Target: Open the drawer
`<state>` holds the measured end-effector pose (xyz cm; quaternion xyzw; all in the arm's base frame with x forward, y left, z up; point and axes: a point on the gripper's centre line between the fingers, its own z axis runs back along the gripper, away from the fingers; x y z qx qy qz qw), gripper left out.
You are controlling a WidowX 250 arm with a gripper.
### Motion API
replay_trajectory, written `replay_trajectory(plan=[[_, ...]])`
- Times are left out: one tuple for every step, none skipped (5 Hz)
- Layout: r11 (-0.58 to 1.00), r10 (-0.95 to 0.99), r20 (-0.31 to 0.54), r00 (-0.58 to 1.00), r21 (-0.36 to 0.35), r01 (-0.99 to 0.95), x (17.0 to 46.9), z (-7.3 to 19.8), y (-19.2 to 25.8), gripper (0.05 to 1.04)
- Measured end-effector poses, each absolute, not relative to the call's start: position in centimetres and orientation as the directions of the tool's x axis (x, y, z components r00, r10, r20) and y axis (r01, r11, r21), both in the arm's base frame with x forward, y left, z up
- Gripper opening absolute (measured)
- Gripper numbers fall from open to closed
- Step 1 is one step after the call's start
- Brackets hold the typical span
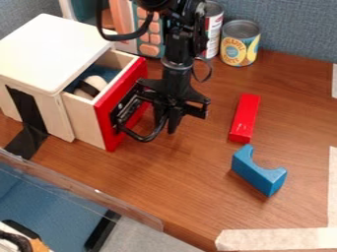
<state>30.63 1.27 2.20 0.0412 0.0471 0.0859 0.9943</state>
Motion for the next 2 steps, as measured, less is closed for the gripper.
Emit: replay_trajectory(plan=[[0.98,0.196,-0.115,0.974,0.062,-0.19,31.03,2.15,0.71,0.152],[0.98,0.197,-0.126,0.972,0.039,-0.193,30.95,2.18,0.26,0.152]])
